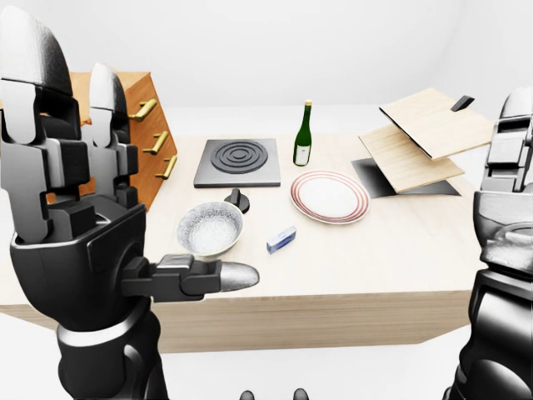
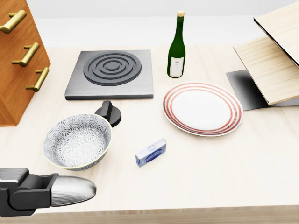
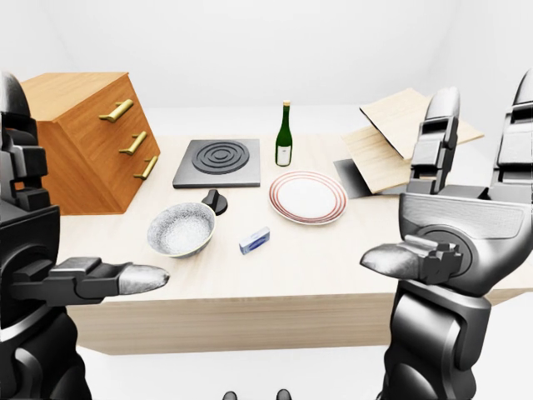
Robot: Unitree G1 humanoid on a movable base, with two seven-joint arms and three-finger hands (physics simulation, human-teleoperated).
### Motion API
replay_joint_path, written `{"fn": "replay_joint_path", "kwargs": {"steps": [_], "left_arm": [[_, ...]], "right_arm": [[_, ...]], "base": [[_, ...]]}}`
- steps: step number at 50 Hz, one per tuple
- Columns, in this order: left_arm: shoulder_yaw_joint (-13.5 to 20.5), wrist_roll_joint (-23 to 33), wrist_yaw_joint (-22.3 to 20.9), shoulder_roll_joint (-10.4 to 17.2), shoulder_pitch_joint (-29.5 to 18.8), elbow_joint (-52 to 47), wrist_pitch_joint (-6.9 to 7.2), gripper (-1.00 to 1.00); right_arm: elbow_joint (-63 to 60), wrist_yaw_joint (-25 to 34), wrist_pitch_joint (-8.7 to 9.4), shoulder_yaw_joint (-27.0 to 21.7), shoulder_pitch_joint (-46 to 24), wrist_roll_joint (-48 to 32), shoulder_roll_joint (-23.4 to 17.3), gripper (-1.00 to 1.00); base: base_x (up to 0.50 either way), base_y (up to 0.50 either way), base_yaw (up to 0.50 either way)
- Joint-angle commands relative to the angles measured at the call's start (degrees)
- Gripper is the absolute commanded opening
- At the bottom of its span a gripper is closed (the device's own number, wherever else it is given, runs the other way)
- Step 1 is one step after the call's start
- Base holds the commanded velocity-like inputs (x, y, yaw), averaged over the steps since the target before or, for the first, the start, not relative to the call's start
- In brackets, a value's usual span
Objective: Pick up the akita bowl and put it on the plate.
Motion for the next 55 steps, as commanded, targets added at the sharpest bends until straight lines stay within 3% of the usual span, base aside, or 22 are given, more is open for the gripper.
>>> {"fn": "replay_joint_path", "kwargs": {"steps": [1,5,9,12,32,35,36,37,39,42,44,46,51,55], "left_arm": [[0.73,-2.21,2.87,2.63,-0.29,-3.52,0.0,0.97],[0.79,-2.1,3.53,3.11,-0.33,-3.52,0.0,0.97],[0.33,-1.55,3.51,3.24,-0.19,-3.52,0.0,0.97],[0.5,-1.67,3.43,3.47,-1.64,-3.52,0.0,0.97],[0.49,-3.95,6.07,6.05,-1.13,-3.51,0.0,0.97],[0.0,-3.98,6.5,6.62,-1.67,-3.51,0.0,0.97],[-0.15,-3.92,6.5,6.59,-1.61,-3.51,0.0,0.97],[-0.13,-3.83,6.45,6.56,-1.54,-3.51,0.0,0.97],[0.11,-4.25,6.56,6.51,-1.54,-3.51,0.0,0.97],[0.17,-4.56,6.88,7.01,-1.43,-3.51,0.0,0.97],[0.98,-6.05,7.69,7.86,-1.38,-3.51,0.0,0.97],[0.97,-7.93,9.47,9.58,-1.61,-3.51,0.0,0.97],[-0.73,-9.71,13.37,13.46,-1.41,-3.51,0.0,0.97],[-0.37,-12.53,15.86,15.98,-1.63,-3.51,0.0,0.98]], "right_arm": [[-3.38,0.22,0.0,-0.58,1.07,3.13,-0.01,1.0],[-2.86,5.93,0.0,0.27,3.13,0.51,0.44,1.0],[-3.21,5.91,0.0,-0.23,3.27,1.0,1.14,1.0],[-4.39,9.7,0.0,1.61,5.2,-3.08,2.26,1.0],[-3.52,10.24,0.0,1.84,4.66,-5.2,3.2,1.0],[-0.41,8.81,0.0,6.38,3.99,-15.66,3.09,1.0],[4.08,8.6,0.0,13.6,3.63,-28.93,0.69,1.0],[6.38,7.88,0.0,15.97,2.49,-36.82,0.81,1.0],[9.87,11.97,0.0,19.03,2.72,-45.49,2.15,1.0],[8.64,25.57,0.0,28.52,3.26,-56.76,1.29,1.0],[8.44,29.56,0.0,30.73,2.73,-62.13,3.94,1.0],[7.77,33.44,0.0,30.34,2.94,-62.05,6.49,1.0],[10.92,41.48,0.0,36.7,1.63,-74.75,5.56,1.0],[11.09,47.21,0.0,35.77,-0.12,-80.0,9.7,1.0]], "base": [[0.0,0.0,0.0],[0.1,0.0,0.25],[0.2,0.01,0.5],[0.5,0.04,0.0],[0.5,0.04,0.0],[0.14,0.01,0.0],[0.0,0.0,0.0],[0.0,0.0,0.0],[0.0,0.0,0.0],[0.0,0.0,0.0],[0.0,0.0,0.0],[0.0,0.0,0.0],[0.0,0.0,0.0],[0.0,0.0,0.0]]}}
